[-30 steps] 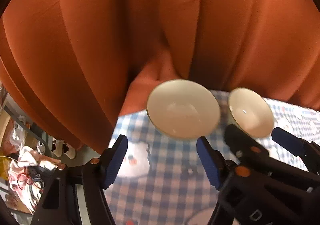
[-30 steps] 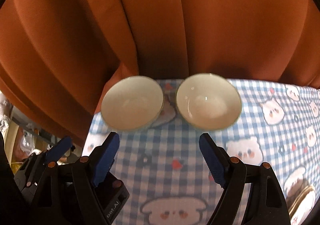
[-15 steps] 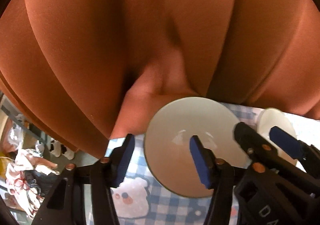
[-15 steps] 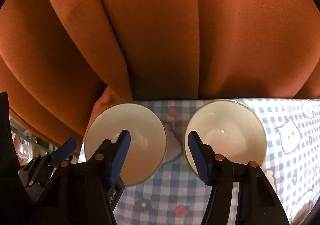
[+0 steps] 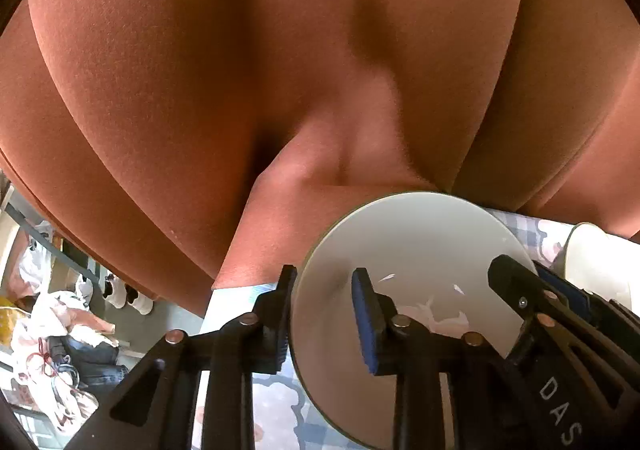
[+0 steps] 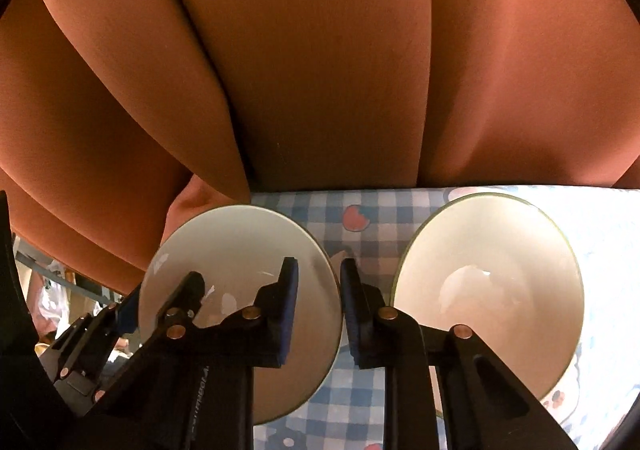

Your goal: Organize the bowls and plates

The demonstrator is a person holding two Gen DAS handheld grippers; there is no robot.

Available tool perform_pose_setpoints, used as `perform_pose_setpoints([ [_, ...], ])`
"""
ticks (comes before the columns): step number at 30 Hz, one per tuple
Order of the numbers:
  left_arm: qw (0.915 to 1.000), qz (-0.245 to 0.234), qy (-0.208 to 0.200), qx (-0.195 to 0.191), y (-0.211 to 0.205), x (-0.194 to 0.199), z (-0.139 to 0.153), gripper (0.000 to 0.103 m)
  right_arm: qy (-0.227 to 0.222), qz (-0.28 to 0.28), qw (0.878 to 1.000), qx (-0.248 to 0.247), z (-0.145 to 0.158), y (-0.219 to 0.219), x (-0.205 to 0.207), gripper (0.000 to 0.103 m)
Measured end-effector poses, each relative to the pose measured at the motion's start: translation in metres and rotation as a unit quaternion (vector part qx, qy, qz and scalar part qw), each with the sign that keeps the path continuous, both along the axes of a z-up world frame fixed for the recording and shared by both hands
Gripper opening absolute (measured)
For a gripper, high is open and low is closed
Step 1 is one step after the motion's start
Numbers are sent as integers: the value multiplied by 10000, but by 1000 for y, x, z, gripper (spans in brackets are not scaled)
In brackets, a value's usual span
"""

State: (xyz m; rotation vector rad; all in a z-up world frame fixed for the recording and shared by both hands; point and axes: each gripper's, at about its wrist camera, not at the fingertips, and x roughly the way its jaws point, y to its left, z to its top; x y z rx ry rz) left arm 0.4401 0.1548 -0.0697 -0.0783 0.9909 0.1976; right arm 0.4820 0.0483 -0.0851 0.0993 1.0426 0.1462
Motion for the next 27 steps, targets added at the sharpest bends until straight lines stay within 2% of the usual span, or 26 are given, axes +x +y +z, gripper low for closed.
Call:
perform_pose_setpoints([
  [15,9999,-74,95,15,-4,-13,8,21,52,-70,9999,-99,0,-6,-19,24],
  [21,9999,-143,59,29,-5,-30,16,21,26,-100,9999,-131,12,-10,-40,24],
  [27,9997,-219,-62,-28,-13,-54,34,21,-70,-177,9997,-167,37,-16,-71,24],
])
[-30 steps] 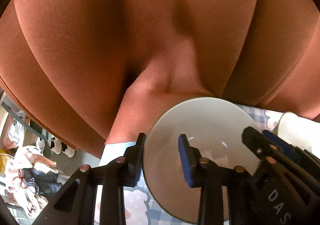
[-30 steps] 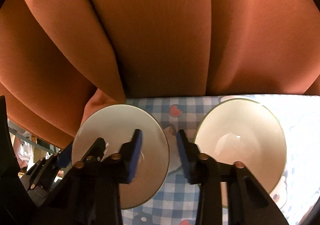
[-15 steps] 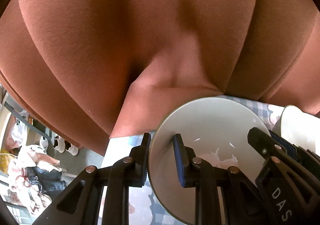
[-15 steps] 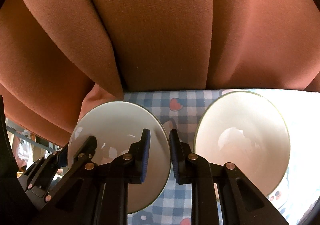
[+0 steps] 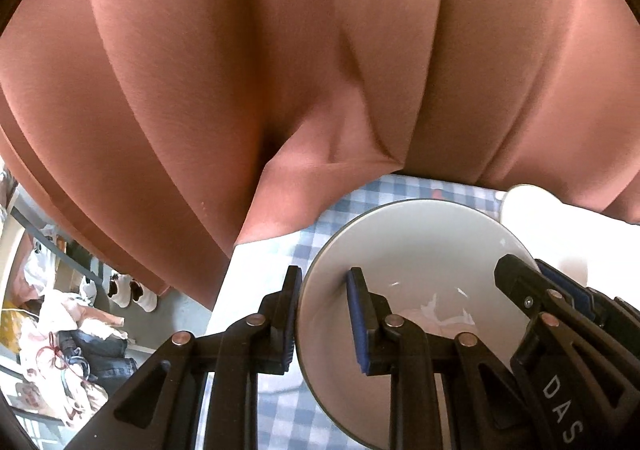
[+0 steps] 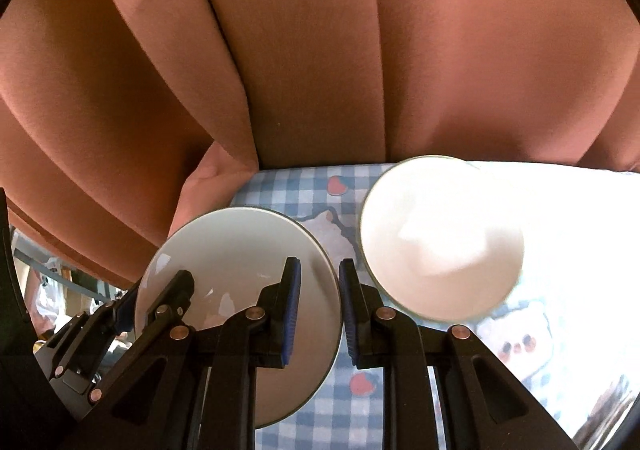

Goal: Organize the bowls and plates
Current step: 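Lift the held bowl and carry it back toward the plate stack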

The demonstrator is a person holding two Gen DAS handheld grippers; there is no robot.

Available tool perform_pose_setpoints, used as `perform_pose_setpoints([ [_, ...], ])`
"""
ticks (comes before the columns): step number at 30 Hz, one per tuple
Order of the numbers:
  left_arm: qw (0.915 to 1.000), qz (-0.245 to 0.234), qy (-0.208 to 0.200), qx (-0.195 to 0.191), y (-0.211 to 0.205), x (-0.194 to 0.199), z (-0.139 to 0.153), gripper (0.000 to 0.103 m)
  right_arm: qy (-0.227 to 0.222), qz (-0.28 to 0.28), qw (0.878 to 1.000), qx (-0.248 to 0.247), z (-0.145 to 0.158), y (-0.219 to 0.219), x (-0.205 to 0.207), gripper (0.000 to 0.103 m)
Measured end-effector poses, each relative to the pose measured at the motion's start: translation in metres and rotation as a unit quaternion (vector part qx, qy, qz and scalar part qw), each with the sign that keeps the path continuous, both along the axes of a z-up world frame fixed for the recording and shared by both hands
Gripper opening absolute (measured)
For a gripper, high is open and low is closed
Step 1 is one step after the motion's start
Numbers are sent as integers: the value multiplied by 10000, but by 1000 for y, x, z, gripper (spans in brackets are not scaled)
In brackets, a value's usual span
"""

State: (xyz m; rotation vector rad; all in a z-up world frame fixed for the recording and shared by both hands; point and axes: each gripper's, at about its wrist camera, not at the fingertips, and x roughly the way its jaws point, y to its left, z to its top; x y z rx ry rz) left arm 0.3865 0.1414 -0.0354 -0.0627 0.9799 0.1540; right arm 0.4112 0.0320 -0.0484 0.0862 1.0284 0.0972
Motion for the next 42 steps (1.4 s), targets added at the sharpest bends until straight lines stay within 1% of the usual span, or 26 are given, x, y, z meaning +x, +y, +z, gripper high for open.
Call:
perform_pose_setpoints([
  [11,9991,-196,-359,-56,-14,-59,48,21,-322,-151,9993,-64,60,-8,-71,24],
  [13,9988,-243,-426,-68,-19,-71,55,21,-385,-179,9991,-78,72,-12,-87,24],
  [18,9981,-351,-491,-87,-29,-99,63,21,-499,-224,9984,-165,90,-19,-124,24],
  [23,9977,-440,-512,-43,-45,-126,72,21,-535,-278,9981,-150,100,-31,-156,24],
  [29,9974,-440,-570,-12,-69,-156,79,21,-604,-329,9976,-112,110,-56,-198,24],
  [37,9979,-346,-556,-3,-113,-194,88,21,-556,-251,9981,-25,119,-101,-232,24],
  [42,9981,-285,-545,-75,-140,-217,85,21,-588,-192,9981,-44,121,-127,-249,24],
])
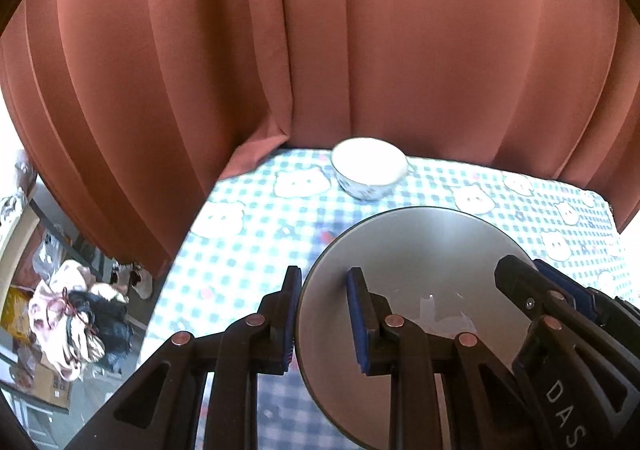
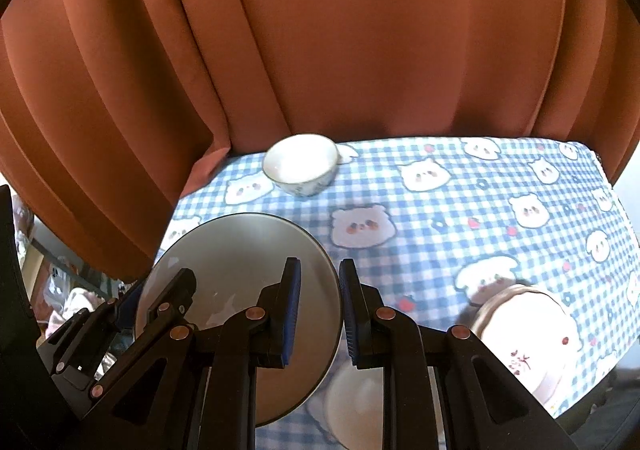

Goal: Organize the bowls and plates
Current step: 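Lift the held bowl and carry it back toward the plate stack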

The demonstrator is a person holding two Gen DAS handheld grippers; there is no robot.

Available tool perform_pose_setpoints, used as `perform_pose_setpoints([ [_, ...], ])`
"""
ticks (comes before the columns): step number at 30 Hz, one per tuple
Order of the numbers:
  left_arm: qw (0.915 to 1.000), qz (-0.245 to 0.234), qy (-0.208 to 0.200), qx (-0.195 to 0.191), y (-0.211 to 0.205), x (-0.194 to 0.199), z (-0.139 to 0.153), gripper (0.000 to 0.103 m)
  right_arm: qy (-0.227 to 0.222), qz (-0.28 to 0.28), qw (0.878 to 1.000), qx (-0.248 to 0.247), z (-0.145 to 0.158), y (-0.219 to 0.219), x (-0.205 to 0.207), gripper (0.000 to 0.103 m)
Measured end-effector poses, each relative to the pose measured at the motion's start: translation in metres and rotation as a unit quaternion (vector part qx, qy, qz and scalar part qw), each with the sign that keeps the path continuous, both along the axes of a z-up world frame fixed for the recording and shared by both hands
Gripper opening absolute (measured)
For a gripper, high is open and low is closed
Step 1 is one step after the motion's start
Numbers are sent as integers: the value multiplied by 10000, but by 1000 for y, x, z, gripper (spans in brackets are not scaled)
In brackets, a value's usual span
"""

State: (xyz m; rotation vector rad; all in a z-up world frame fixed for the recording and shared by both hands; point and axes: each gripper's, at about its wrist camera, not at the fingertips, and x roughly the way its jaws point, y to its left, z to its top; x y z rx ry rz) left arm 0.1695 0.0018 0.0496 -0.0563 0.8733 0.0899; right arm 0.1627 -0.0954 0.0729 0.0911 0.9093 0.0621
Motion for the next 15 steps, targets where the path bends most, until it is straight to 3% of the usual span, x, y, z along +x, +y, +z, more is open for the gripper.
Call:
perform_pose_setpoints([
  [15,9998,17,170,-114,-69,-40,-28,21,170,123,9998,-77,-21,-69,-41,23],
])
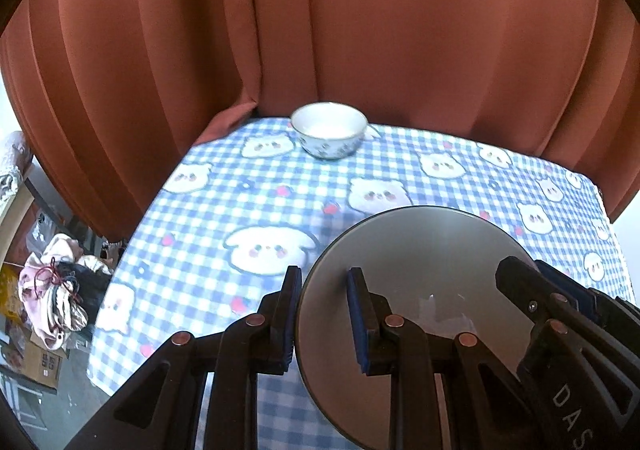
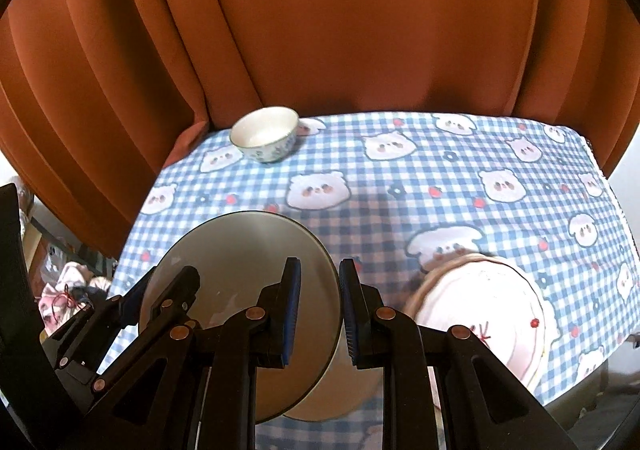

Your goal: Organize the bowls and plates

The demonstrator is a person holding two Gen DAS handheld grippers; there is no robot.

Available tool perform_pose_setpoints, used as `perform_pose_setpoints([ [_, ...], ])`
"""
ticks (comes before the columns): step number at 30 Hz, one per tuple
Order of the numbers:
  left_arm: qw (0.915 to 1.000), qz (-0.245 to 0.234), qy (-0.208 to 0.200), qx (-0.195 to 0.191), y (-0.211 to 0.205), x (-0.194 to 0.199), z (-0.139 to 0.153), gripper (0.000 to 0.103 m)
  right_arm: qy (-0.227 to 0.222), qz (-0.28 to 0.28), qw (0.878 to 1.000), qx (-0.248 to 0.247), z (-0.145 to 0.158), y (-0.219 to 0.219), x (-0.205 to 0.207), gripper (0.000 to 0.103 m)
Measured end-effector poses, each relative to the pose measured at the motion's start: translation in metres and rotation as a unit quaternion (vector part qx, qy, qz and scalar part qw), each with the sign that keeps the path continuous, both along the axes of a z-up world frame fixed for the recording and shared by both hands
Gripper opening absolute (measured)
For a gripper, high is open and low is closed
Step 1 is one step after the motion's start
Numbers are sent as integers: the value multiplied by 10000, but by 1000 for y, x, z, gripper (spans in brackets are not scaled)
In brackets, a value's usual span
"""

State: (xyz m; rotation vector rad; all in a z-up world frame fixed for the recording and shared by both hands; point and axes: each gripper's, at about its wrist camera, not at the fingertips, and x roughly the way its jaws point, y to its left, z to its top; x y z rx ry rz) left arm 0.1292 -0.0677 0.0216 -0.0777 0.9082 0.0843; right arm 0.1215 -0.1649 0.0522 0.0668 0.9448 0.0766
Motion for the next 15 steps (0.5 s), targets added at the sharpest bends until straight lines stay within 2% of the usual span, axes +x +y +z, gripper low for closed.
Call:
perform_pose_setpoints([
  [7,9996,-16,296,-25,-22,-8,-25,21,253,16,9997,-63,-24,-25,-8,23],
  [15,9984,85,556,8,-28,-14,-47,21,545,158,9984,-77,-50,-35,-12,23],
])
